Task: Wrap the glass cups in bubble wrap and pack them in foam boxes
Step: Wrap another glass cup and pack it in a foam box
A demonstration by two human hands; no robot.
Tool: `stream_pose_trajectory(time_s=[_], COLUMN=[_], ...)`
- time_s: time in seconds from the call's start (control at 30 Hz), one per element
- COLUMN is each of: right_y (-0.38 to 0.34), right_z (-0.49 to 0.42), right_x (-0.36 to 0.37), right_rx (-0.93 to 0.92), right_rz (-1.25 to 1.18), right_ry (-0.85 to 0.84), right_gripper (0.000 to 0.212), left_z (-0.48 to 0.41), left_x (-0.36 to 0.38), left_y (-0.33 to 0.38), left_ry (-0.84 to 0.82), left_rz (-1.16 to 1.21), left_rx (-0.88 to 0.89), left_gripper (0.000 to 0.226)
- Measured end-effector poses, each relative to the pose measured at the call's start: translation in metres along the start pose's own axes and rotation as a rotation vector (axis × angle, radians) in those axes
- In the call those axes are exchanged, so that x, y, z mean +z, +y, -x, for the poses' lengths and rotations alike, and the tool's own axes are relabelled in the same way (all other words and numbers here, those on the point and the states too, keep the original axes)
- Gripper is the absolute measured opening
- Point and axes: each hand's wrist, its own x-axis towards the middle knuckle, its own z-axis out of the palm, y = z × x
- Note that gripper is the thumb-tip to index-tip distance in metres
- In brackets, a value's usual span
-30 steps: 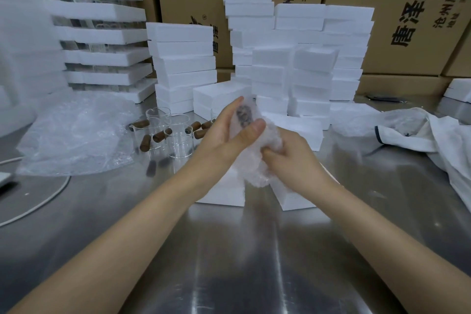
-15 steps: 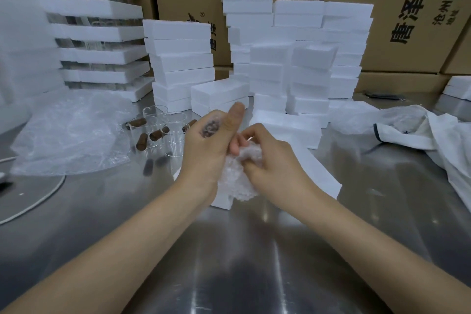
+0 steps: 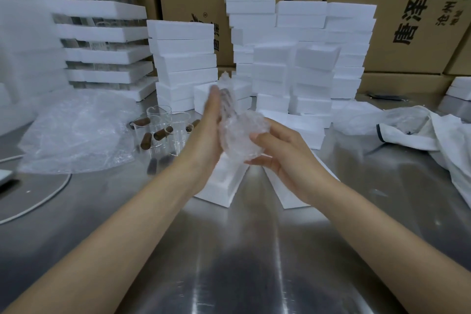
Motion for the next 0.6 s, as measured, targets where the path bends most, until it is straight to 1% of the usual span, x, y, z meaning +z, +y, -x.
stream_pose_trajectory(time_s=[0.03,0.07,0.1,0.17,0.23,0.3,0.33,0.4,0.43,0.5,0.57,0.6], right_y=[0.001,0.002,0.004,0.006,0.007,0.008,0.008,0.01,0.01,0.009,0.006,0.004], right_z=[-0.001,-0.001,-0.001,0.0,0.0,0.001,0.002,0.004,0.004,0.002,-0.001,-0.002], right_x=[-0.002,-0.003,-0.003,-0.001,0.002,0.004,0.006,0.008,0.009,0.006,0.0,-0.004], right_rx=[-0.009,-0.019,-0.03,-0.042,-0.059,-0.08,-0.091,-0.12,-0.129,-0.114,-0.072,-0.06], right_rz=[0.005,0.014,0.024,0.055,0.132,0.192,0.202,0.215,0.221,0.186,0.064,-0.001], right_ry=[0.005,0.006,0.008,0.031,0.071,0.097,0.094,0.066,0.056,0.057,0.067,0.069], right_gripper=[0.03,0.03,0.029,0.031,0.037,0.043,0.045,0.047,0.046,0.044,0.038,0.034], left_z=[0.002,0.003,0.005,0.006,0.004,0.0,0.0,0.001,0.001,0.001,0.0,0.0], left_x=[0.002,0.003,0.004,0.002,-0.003,-0.006,-0.007,-0.007,-0.006,-0.005,-0.004,-0.003], left_y=[-0.004,-0.008,-0.011,-0.012,-0.016,-0.019,-0.021,-0.023,-0.022,-0.02,-0.015,-0.013], left_ry=[-0.039,-0.038,0.0,0.057,0.068,0.151,0.215,0.343,0.376,0.355,0.263,0.211], left_rz=[-0.149,-0.281,-0.379,-0.466,-0.561,-0.67,-0.693,-0.718,-0.73,-0.741,-0.645,-0.562], left_rx=[0.014,0.063,0.123,0.16,0.174,0.205,0.222,0.234,0.237,0.257,0.217,0.176], left_gripper=[0.077,0.068,0.054,0.03,0.024,0.024,0.027,0.04,0.044,0.042,0.028,0.028])
